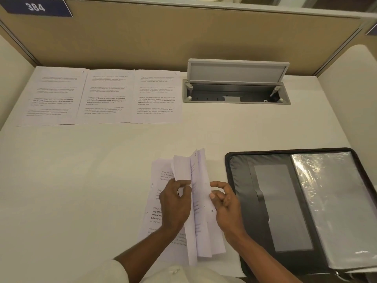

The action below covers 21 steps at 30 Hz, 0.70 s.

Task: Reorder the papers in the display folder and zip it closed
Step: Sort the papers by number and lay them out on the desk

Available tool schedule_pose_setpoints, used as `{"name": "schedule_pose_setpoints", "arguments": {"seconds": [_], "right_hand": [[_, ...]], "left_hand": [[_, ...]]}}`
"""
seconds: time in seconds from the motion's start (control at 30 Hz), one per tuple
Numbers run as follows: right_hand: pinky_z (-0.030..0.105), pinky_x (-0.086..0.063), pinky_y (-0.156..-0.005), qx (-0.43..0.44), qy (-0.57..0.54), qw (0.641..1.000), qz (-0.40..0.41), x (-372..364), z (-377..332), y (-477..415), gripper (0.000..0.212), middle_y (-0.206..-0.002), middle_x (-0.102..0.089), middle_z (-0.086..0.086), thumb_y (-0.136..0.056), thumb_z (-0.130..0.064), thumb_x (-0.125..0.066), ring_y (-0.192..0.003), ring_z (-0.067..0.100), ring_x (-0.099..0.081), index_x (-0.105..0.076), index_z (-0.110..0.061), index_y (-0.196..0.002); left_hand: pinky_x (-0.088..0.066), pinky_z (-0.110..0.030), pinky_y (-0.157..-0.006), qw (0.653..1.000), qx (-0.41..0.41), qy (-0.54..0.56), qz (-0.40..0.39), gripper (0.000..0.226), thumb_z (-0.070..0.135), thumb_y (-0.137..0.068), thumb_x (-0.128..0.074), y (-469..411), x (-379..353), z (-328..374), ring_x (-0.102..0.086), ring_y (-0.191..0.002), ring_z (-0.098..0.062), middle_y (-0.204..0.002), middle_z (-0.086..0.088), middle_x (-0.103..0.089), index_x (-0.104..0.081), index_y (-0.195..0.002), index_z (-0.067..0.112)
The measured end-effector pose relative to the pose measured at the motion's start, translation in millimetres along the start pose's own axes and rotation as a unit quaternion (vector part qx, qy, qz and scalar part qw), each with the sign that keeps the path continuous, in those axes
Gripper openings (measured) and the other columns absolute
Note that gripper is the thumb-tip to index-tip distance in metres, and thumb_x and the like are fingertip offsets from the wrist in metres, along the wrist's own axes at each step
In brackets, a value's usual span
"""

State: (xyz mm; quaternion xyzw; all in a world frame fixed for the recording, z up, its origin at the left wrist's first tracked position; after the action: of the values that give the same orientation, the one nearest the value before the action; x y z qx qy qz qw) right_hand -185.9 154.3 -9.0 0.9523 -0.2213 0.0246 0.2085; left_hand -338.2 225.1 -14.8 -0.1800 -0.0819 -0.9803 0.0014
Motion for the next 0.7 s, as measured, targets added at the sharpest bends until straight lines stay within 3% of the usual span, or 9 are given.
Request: {"name": "schedule_pose_setpoints", "arguments": {"seconds": [0.07, 0.13, 0.2, 0.27, 0.4, 0.5, 0.57, 0.7], "right_hand": [[0.059, -0.061, -0.083, -0.001, -0.006, 1.000, -0.009, -2, -1, 1, 0.030, -0.094, -0.077, 0.004, -0.103, -0.014, -0.065, -0.091, 0.043, -0.071, -0.062, -0.039, -0.120], [0.049, -0.064, -0.086, -0.007, -0.021, 1.000, -0.013, -4, -1, 1, 0.035, -0.091, -0.078, 0.003, -0.098, -0.013, -0.071, -0.089, 0.029, -0.075, -0.062, -0.034, -0.124], [0.037, -0.063, -0.083, -0.005, -0.017, 1.000, -0.014, -4, -1, 1, 0.042, -0.074, -0.068, 0.007, -0.093, -0.013, -0.078, -0.080, 0.017, -0.070, -0.063, -0.034, -0.126], [0.029, -0.059, -0.079, -0.001, -0.020, 1.000, -0.023, -5, -3, 1, 0.047, -0.064, -0.061, -0.001, -0.089, -0.009, -0.082, -0.074, 0.008, -0.067, -0.063, -0.029, -0.127], [0.039, -0.065, -0.082, -0.025, -0.068, 0.997, -0.015, -6, -4, 2, 0.047, -0.094, -0.079, 0.007, -0.088, -0.007, -0.082, -0.090, 0.024, -0.078, -0.060, -0.021, -0.127], [0.041, -0.066, -0.078, -0.038, -0.068, 0.997, 0.024, -2, -2, 1, 0.035, -0.100, -0.081, 0.001, -0.093, -0.009, -0.077, -0.093, 0.022, -0.079, -0.060, -0.018, -0.122], [0.040, -0.066, -0.074, -0.050, -0.031, 0.997, 0.041, 2, 4, -2, 0.030, -0.099, -0.081, -0.003, -0.095, -0.013, -0.076, -0.089, 0.019, -0.079, -0.060, -0.020, -0.119], [0.036, -0.065, -0.071, -0.034, 0.135, 0.988, 0.072, 19, 20, -17, 0.029, -0.092, -0.078, -0.007, -0.093, -0.031, -0.078, -0.081, 0.010, -0.076, -0.058, -0.029, -0.113]], "left_hand": [[-0.050, -0.006, -0.079, 1.000, 0.013, -0.009, -0.005, 0.007, 0.041, -0.093, -0.079, -2, 0, 6, -0.069, -0.098, 0.002, -0.100, 0.021, -0.073, -0.072, -0.096, 0.040], [-0.045, -0.004, -0.077, 0.999, 0.019, -0.030, -0.002, 0.038, 0.065, -0.081, -0.079, -2, 0, 10, -0.067, -0.097, 0.004, -0.099, 0.021, -0.071, -0.074, -0.099, 0.032], [-0.043, -0.006, -0.078, 0.999, 0.013, -0.041, 0.000, 0.053, 0.074, -0.073, -0.078, -1, 0, 13, -0.065, -0.097, 0.007, -0.099, 0.022, -0.070, -0.074, -0.101, 0.029], [-0.044, -0.008, -0.080, 0.999, 0.014, -0.047, -0.005, 0.052, 0.070, -0.073, -0.082, 0, -2, 12, -0.065, -0.098, 0.006, -0.101, 0.021, -0.070, -0.073, -0.103, 0.028], [-0.052, -0.013, -0.077, 0.998, 0.015, -0.061, -0.017, 0.019, 0.034, -0.087, -0.087, -1, -2, 7, -0.065, -0.091, 0.008, -0.096, 0.022, -0.070, -0.072, -0.098, 0.027], [-0.056, -0.012, -0.070, 0.998, 0.023, -0.049, -0.025, 0.019, 0.017, -0.093, -0.079, 0, 0, 7, -0.068, -0.086, 0.004, -0.089, 0.022, -0.071, -0.067, -0.090, 0.032], [-0.060, -0.018, -0.071, 0.999, 0.026, -0.028, -0.035, 0.015, 0.015, -0.096, -0.075, 0, 1, 3, -0.072, -0.083, -0.002, -0.087, 0.020, -0.075, -0.071, -0.090, 0.028], [-0.057, -0.013, -0.073, 0.998, 0.041, 0.006, -0.041, 0.014, 0.011, -0.096, -0.074, -1, 4, 0, -0.074, -0.084, -0.004, -0.086, 0.019, -0.077, -0.075, -0.090, 0.024]]}}
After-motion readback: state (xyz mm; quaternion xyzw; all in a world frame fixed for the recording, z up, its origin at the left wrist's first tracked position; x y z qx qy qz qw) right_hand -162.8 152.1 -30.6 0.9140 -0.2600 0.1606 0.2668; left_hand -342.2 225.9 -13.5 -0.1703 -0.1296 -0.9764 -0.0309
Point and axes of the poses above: each hand's wrist, its own y-axis away from the middle knuckle, its own x-axis out of the back of the hand, z = x × y, the point moved 3 cm from there along -y, towards the middle knuckle
